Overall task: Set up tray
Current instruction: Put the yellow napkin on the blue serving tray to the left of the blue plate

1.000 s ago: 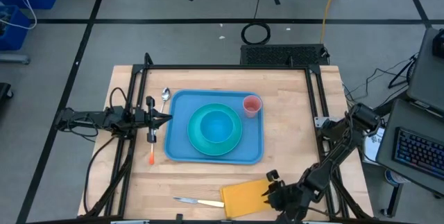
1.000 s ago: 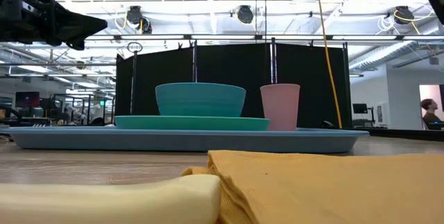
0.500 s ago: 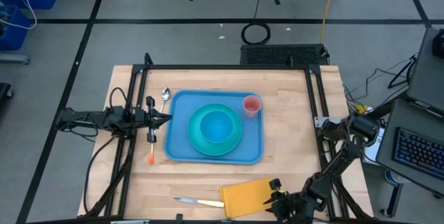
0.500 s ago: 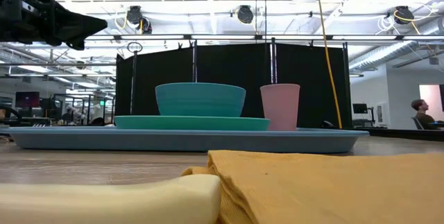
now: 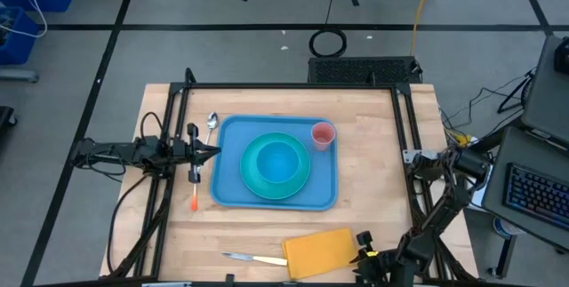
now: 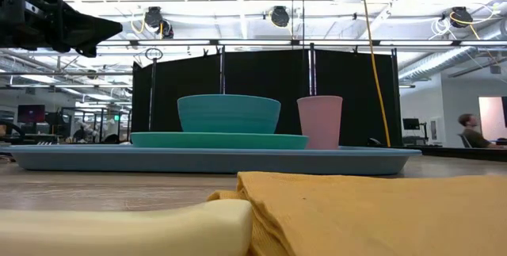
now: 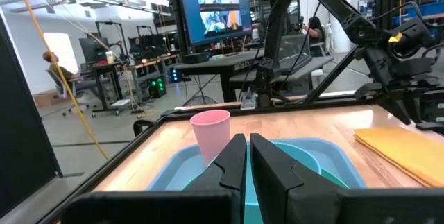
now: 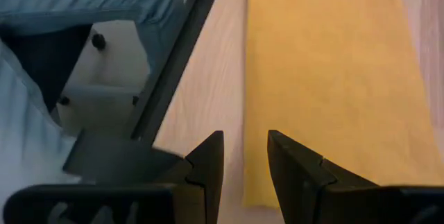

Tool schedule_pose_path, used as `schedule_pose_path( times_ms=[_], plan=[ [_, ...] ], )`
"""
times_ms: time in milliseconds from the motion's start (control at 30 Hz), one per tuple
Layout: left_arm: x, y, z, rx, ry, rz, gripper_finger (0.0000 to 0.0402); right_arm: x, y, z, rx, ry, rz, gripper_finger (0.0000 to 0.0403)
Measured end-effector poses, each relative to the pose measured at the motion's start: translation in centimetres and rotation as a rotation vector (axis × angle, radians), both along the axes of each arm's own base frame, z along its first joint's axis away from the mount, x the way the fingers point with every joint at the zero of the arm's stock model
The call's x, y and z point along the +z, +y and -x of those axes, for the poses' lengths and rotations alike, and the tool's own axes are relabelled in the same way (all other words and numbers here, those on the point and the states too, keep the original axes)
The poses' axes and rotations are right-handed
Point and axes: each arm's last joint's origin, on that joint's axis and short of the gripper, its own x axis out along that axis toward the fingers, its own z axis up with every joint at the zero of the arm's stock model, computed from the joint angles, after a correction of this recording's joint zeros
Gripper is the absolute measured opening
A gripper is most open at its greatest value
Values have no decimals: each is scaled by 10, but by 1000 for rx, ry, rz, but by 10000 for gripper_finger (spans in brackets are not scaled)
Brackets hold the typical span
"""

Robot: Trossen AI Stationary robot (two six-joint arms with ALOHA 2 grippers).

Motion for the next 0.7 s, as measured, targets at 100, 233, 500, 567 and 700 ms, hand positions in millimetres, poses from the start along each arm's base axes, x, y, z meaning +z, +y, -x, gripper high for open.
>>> schedule_pose_path(
  times_ms=[100,233,500,567,700],
  plan=[
    [0,0,0,0,0,0,26,-3,3,4,24,23,-7,105],
    [0,0,0,0,0,0,26,-14,3,10,40,78,42,105],
    [0,0,0,0,0,0,26,-23,7,21,48,38,120,105],
    [0,0,0,0,0,0,26,-22,8,24,61,20,139,105],
    [0,0,0,0,0,0,26,-21,8,26,81,3,169,105]
  ],
)
